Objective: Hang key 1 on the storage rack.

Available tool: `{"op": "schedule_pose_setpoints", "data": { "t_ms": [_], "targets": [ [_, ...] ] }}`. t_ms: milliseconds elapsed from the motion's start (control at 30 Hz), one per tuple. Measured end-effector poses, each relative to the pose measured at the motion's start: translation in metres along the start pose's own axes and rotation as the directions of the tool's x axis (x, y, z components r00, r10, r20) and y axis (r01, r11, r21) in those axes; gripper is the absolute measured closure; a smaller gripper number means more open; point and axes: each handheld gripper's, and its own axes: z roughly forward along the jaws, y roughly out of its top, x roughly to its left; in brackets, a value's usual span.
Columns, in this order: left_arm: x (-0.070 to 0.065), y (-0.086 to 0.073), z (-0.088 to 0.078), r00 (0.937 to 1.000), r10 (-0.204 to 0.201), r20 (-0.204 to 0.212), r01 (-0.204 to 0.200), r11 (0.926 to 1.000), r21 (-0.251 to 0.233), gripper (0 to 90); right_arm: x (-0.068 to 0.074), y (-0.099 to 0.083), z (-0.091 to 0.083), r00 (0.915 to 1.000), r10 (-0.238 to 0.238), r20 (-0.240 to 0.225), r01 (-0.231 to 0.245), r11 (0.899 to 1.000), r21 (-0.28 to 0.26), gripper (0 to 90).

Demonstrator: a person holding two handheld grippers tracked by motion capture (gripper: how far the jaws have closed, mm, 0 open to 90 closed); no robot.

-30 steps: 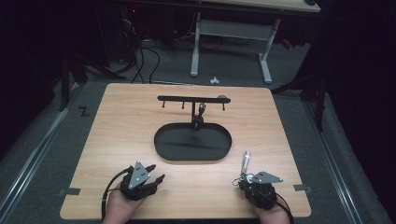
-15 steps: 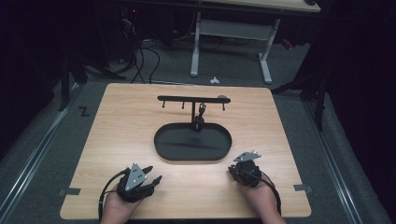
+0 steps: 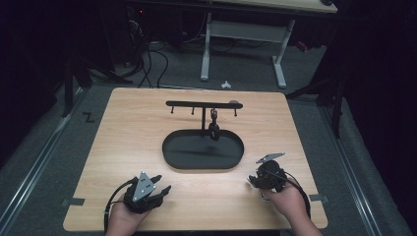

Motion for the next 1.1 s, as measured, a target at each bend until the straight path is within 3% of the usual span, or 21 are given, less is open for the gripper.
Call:
{"op": "schedule_pose_setpoints", "data": {
  "t_ms": [233, 400, 600, 633, 667, 833, 900, 933, 967, 1100],
  "targets": [
    [0.001, -0.001, -0.001, 1.0000, -0.004, 0.002, 0.004, 1.0000, 0.002, 50.0, 0.002, 0.002, 0.003, 0.9984, -0.040, -0.039, 0.040, 0.999, 0.019, 55.0],
    [0.000, 0.000, 0.000, 1.0000, 0.000, 0.006, 0.000, 1.0000, 0.003, 50.0, 0.008, 0.001, 0.002, 0.9953, -0.096, -0.018, 0.096, 0.995, 0.030, 55.5],
    [0.000, 0.000, 0.000, 1.0000, 0.002, 0.007, -0.002, 1.0000, -0.001, 49.8, 0.016, 0.002, 0.005, 0.9821, -0.185, 0.033, 0.184, 0.982, 0.036, 62.3],
    [0.000, 0.000, 0.000, 1.0000, 0.002, 0.007, -0.002, 1.0000, -0.002, 49.8, 0.018, 0.002, 0.008, 0.9786, -0.200, 0.048, 0.197, 0.978, 0.069, 62.8],
    [0.000, 0.000, 0.000, 1.0000, 0.001, 0.008, -0.001, 1.0000, -0.001, 49.8, 0.017, 0.003, 0.009, 0.9811, -0.189, 0.041, 0.187, 0.981, 0.049, 63.4],
    [0.001, 0.000, -0.001, 1.0000, -0.002, 0.008, 0.002, 1.0000, -0.004, 49.8, 0.004, 0.007, 0.011, 0.9976, -0.069, -0.002, 0.069, 0.996, 0.054, 69.7],
    [0.001, 0.000, -0.001, 1.0000, 0.000, 0.009, 0.000, 1.0000, 0.000, 49.8, 0.002, 0.007, 0.011, 0.9972, -0.069, 0.030, 0.067, 0.997, 0.037, 74.4],
    [0.001, 0.000, 0.000, 1.0000, 0.000, 0.010, 0.000, 1.0000, 0.000, 49.8, 0.001, 0.008, 0.010, 0.9971, -0.065, 0.038, 0.064, 0.998, 0.020, 84.8],
    [0.001, 0.000, 0.000, 1.0000, 0.000, 0.010, 0.000, 1.0000, 0.000, 49.8, -0.001, 0.009, 0.007, 0.9969, -0.058, 0.054, 0.058, 0.998, -0.001, 85.9],
    [0.000, 0.000, 0.001, 0.9999, 0.006, 0.011, -0.006, 1.0000, 0.003, 49.7, -0.011, 0.014, 0.012, 0.9973, -0.025, 0.069, 0.023, 0.999, 0.024, 86.1]
  ]
}}
